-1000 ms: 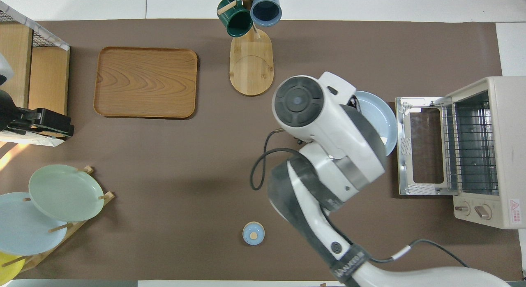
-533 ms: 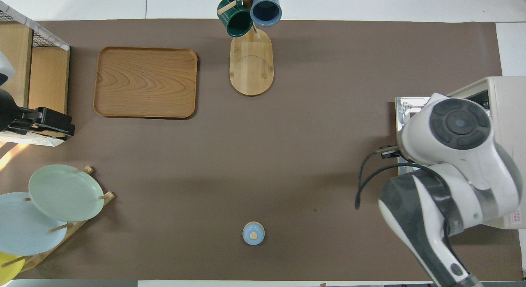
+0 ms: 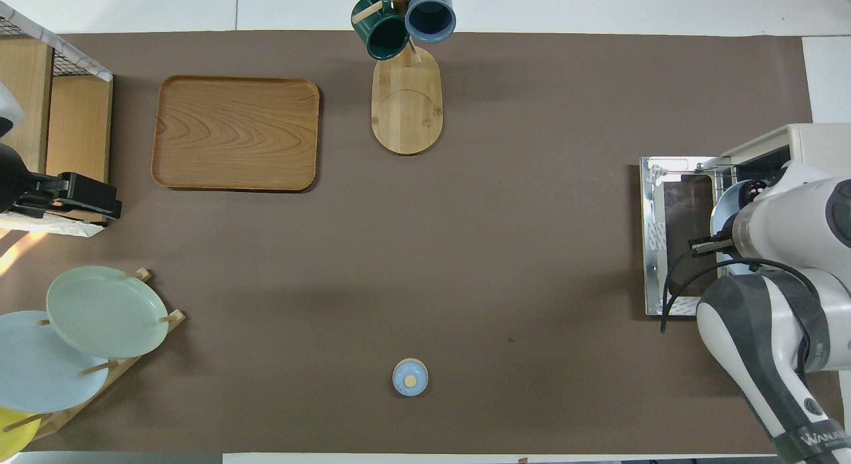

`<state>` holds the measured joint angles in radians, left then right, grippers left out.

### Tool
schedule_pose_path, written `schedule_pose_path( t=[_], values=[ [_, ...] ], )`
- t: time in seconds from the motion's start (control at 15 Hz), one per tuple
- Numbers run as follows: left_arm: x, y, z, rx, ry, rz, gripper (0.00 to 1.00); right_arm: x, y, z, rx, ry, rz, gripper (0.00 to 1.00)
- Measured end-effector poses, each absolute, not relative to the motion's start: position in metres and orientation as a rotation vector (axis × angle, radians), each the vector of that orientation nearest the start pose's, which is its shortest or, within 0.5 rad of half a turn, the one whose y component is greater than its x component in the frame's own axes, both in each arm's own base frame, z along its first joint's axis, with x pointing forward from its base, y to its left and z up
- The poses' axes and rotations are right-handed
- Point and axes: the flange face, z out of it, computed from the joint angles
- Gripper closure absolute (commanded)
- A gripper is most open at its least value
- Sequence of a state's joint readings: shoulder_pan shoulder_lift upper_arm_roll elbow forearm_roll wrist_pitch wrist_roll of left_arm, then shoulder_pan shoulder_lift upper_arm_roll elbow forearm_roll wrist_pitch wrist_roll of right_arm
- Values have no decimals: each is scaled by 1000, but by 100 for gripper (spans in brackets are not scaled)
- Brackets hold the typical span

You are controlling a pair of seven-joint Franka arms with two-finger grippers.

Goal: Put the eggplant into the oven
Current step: 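Release the eggplant inside the oven and withdraw the right gripper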

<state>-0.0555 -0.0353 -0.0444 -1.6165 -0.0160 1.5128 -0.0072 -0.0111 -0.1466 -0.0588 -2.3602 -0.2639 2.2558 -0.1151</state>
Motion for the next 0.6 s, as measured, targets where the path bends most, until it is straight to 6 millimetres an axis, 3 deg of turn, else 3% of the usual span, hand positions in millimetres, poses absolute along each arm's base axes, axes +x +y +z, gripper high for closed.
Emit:
schedule_pose_path(
  t=[0.13,0.27,0.53,0.6],
  values=[
    [534,-56,617,-3147,146,109,0,483,-43,391,-3325,-350,-41,53],
    [534,-55,617,-3147,144,109,0,482,-44,390,-3325,-353,-39,31],
    [534,-50,617,-3148,127,109,0,485,-44,396,-3307,-427,-50,32],
    [535,-49,617,-3148,125,109,0,489,-43,403,-3297,-424,-59,50]
  ],
)
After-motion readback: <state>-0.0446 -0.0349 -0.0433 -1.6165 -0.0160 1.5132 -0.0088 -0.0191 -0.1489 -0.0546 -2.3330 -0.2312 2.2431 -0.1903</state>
